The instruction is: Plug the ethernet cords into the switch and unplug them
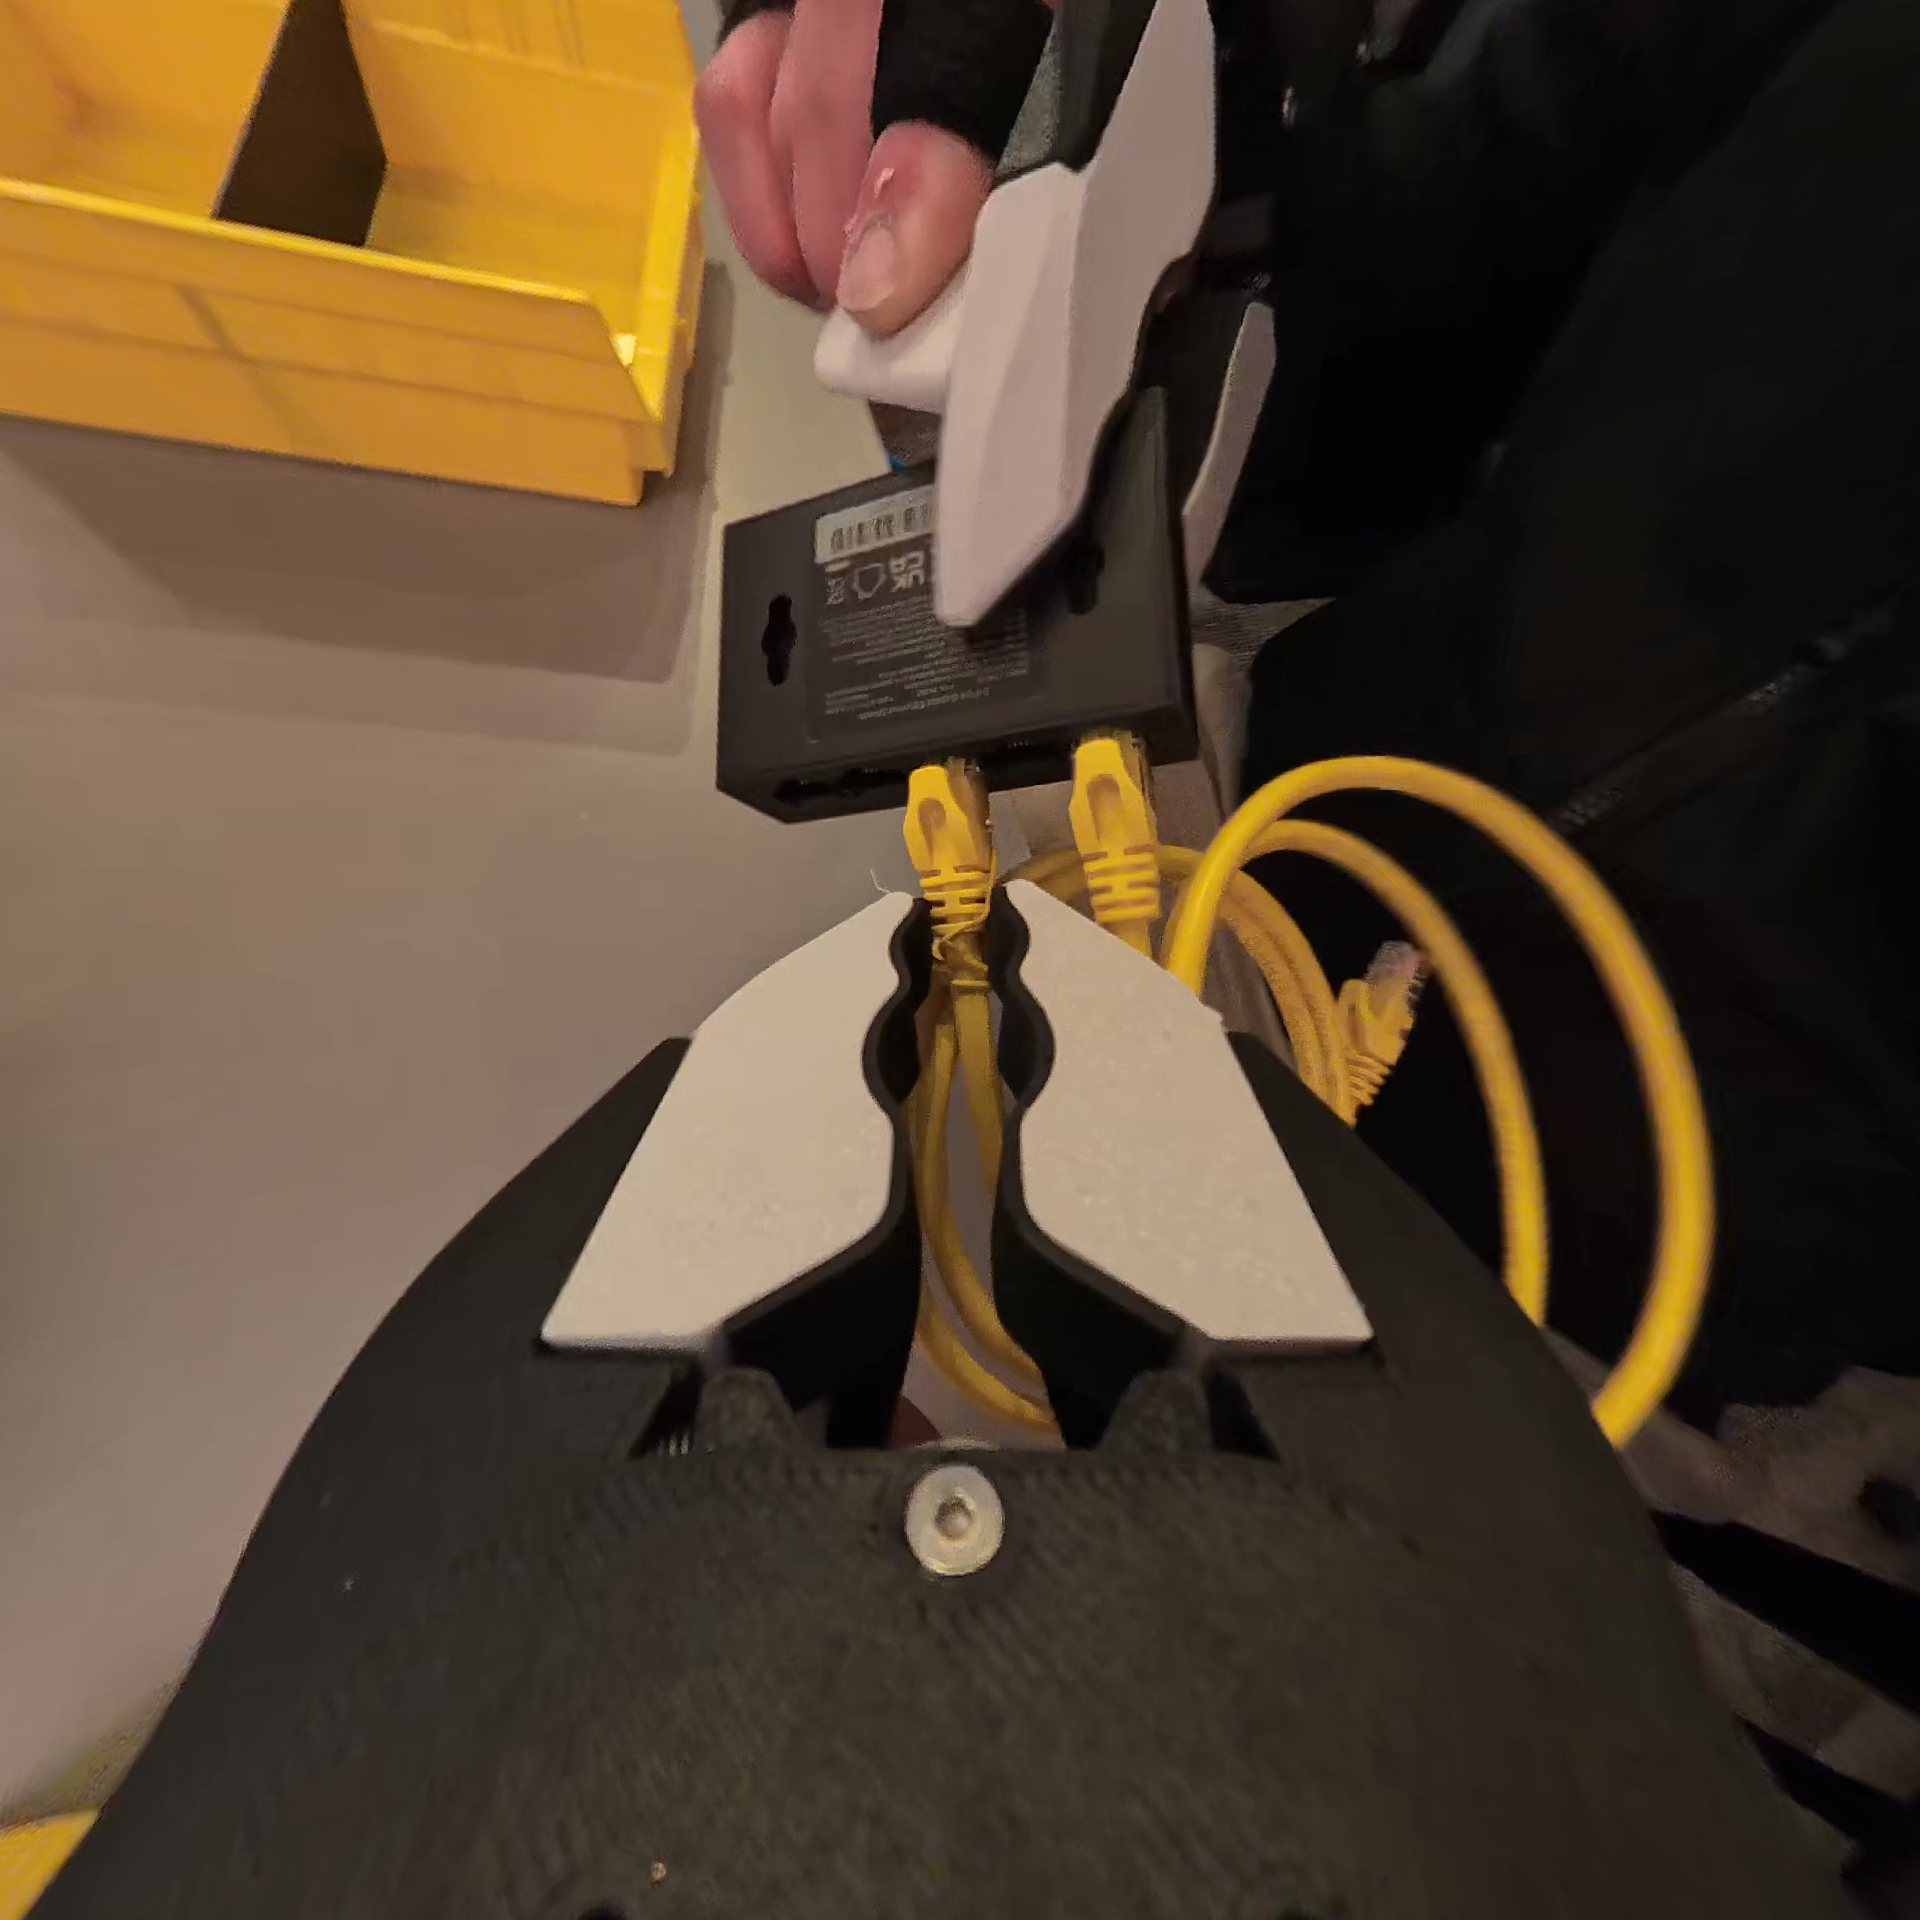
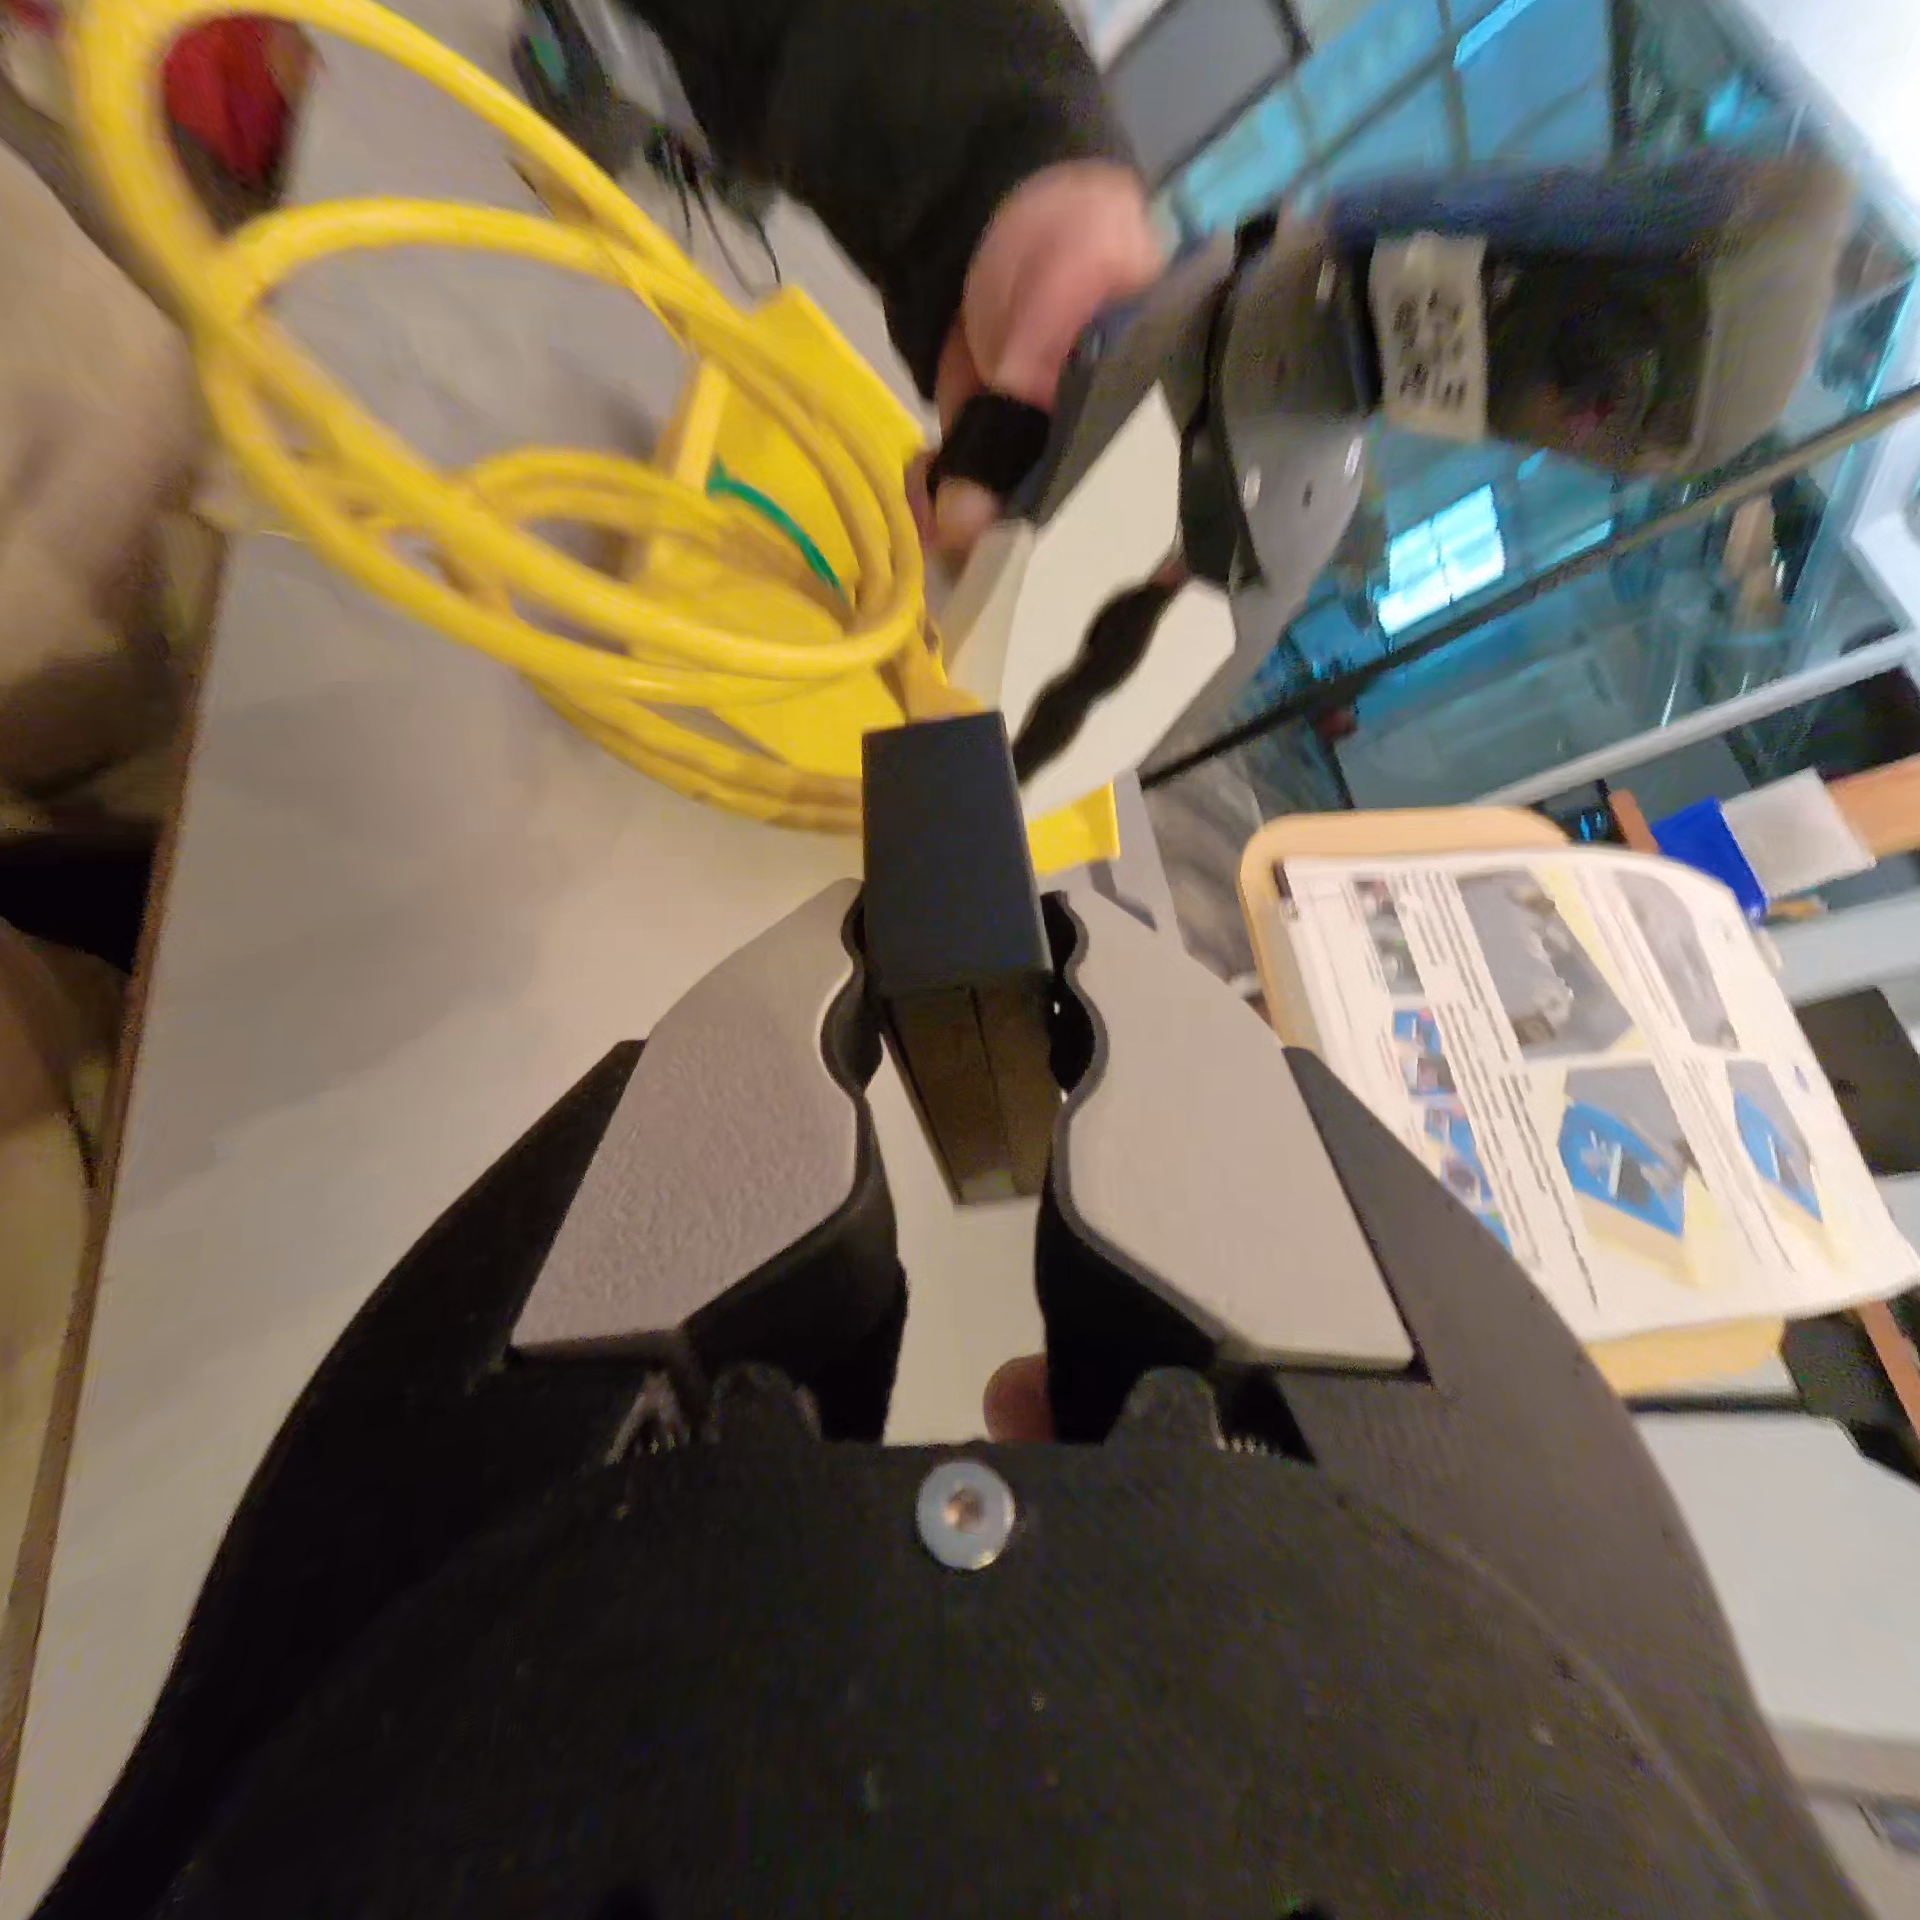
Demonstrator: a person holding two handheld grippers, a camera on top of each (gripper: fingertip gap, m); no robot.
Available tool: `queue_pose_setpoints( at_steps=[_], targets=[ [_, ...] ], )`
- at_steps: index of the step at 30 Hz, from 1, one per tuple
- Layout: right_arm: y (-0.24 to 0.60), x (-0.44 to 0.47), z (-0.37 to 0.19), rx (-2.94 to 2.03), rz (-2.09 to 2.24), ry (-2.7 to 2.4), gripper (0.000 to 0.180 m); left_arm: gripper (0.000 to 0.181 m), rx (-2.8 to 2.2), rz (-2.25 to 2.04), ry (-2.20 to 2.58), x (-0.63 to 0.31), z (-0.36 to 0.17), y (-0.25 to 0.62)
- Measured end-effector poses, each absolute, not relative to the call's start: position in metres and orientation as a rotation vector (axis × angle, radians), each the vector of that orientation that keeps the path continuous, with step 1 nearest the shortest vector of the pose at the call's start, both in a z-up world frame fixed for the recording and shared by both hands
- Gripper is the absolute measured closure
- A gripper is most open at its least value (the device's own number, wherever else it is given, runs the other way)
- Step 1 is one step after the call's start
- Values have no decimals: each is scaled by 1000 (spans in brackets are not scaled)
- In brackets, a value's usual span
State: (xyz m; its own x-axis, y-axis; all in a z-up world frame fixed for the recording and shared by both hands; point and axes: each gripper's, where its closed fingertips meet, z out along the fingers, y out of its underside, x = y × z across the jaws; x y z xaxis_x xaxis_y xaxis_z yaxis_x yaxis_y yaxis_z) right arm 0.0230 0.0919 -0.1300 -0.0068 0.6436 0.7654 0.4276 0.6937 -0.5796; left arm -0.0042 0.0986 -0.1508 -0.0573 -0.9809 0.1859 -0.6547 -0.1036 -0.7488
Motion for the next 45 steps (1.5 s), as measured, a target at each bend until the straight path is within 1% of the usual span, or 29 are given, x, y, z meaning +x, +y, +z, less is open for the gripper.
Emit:
queue_pose_setpoints(
  at_steps=[2, 4, 6, 8, 10, 11, 13, 15, 18, 21, 25, 26, 28, 29, 32, 33, 36, 37, 38, 41, 42, 45],
  targets=[
    [104, 28, -138, -944, 148, -1648, 148, 171, -1826, -970, 1727, -4, -154, 97],
    [115, 29, -144, -1023, 75, -1642, 139, 171, -1856, -977, 1712, 0, -154, 91],
    [118, 30, -149, -1028, -7, -1675, 138, 171, -1876, -883, 1728, 2, -159, 92],
    [122, 33, -147, -1040, -72, -1665, 134, 171, -1934, -896, 1677, 2, -158, 94],
    [129, 37, -150, -1120, -97, -1670, 122, 171, -1967, -905, 1631, 2, -156, 96],
    [131, 39, -152, -1151, -103, -1675, 120, 171, -1980, -904, 1623, 1, -157, 97],
    [130, 41, -152, -1147, -142, -1687, 119, 171, -2033, -880, 1571, -5, -160, 105],
    [127, 40, -147, -1096, -175, -1690, 121, 171, -2055, -920, 1516, -8, -159, 110],
    [130, 34, -152, -1061, -258, -1710, 121, 171, -2050, -947, 1528, -6, -157, 104],
    [145, 33, -161, -1100, -361, -1674, 128, 171, -2084, -944, 1509, 1, -155, 103],
    [156, 39, -162, -1133, -415, -1629, 128, 171, -2114, -956, 1440, 2, -153, 107],
    [158, 39, -166, -1165, -397, -1634, 128, 171, -2126, -948, 1431, 2, -153, 108],
    [161, 41, -173, -1223, -386, -1657, 118, 171, -2129, -973, 1409, 5, -151, 109],
    [160, 41, -172, -1209, -396, -1659, 117, 171, -2145, -963, 1398, 5, -153, 111],
    [154, 36, -161, -1120, -432, -1643, 126, 171, -2175, -933, 1353, 1, -157, 120],
    [153, 36, -162, -1129, -423, -1652, 134, 171, -2176, -940, 1340, 1, -157, 122],
    [157, 37, -167, -1141, -427, -1657, 148, 171, -2149, -960, 1395, 7, -156, 111],
    [156, 36, -170, -1132, -426, -1673, 149, 171, -2151, -962, 1414, 8, -156, 107],
    [157, 36, -172, -1127, -429, -1679, 146, 171, -2149, -976, 1410, 9, -155, 106],
    [158, 37, -166, -1083, -422, -1634, 147, 171, -2121, -1007, 1394, 11, -150, 107],
    [159, 38, -165, -1084, -420, -1631, 150, 171, -2116, -1011, 1387, 11, -150, 108],
    [160, 39, -165, -1103, -384, -1615, 151, 170, -2071, -1028, 1377, 13, -148, 109]
  ],
)
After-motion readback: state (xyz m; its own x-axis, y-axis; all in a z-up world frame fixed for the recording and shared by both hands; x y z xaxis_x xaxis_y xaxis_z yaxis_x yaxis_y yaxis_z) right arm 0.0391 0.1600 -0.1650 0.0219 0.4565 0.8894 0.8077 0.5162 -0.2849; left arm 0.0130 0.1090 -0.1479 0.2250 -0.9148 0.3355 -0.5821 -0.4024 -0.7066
